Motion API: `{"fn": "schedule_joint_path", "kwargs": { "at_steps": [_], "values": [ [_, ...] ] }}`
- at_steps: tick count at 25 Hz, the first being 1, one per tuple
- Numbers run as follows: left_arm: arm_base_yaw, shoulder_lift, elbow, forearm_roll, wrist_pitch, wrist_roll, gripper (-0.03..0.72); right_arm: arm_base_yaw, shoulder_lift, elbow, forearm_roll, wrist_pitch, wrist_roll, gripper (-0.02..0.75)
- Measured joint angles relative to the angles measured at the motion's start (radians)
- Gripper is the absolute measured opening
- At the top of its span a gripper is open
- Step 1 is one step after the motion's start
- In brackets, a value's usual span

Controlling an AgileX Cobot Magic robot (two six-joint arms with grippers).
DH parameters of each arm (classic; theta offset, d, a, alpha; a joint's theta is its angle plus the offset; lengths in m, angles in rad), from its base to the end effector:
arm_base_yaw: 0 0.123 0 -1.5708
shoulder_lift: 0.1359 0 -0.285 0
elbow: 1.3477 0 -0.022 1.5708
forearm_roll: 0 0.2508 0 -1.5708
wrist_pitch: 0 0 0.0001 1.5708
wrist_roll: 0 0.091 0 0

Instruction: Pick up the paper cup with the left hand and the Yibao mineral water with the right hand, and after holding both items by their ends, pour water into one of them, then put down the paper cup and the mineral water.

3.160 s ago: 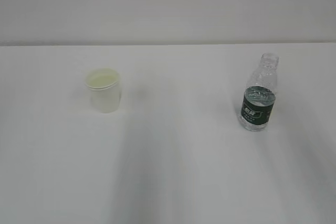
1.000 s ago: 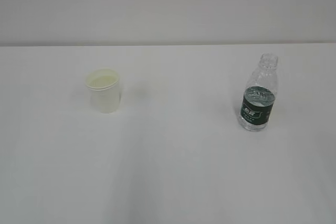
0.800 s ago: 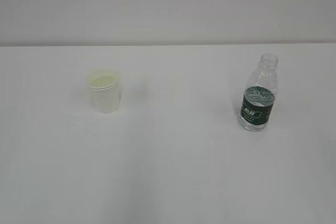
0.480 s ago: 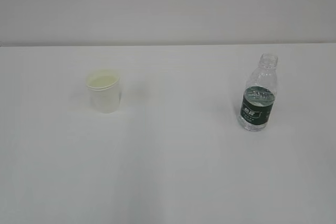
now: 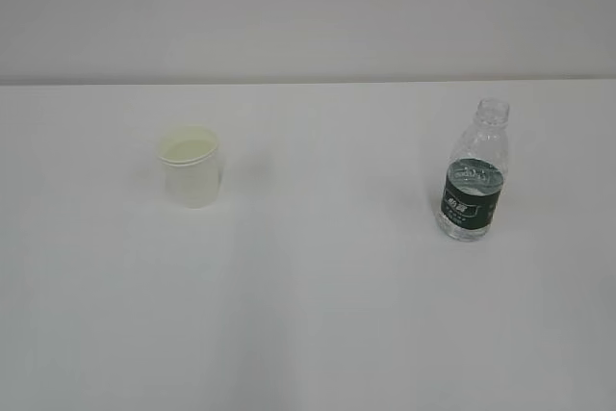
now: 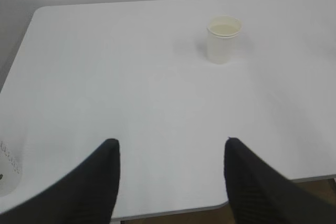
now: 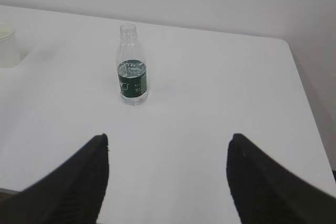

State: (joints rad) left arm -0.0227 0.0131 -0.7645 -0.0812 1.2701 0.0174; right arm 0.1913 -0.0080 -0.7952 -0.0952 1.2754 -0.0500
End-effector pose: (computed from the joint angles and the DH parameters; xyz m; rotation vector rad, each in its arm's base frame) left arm -0.0483 -0.0060 0.3286 0.0658 2.0002 -0.0965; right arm -0.0554 -0.0192 0.3341 -0.2024 1.9424 -0.0141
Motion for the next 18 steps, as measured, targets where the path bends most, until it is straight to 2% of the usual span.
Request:
{"fn": "schedule_joint_path", "kwargs": {
  "at_steps": [18],
  "values": [
    [0.0, -0.004, 0.122, -0.004, 0.002, 0.002, 0.463, 0.0, -0.012, 0.088, -0.013, 0.003, 0.0, 0.531]
  ]
}}
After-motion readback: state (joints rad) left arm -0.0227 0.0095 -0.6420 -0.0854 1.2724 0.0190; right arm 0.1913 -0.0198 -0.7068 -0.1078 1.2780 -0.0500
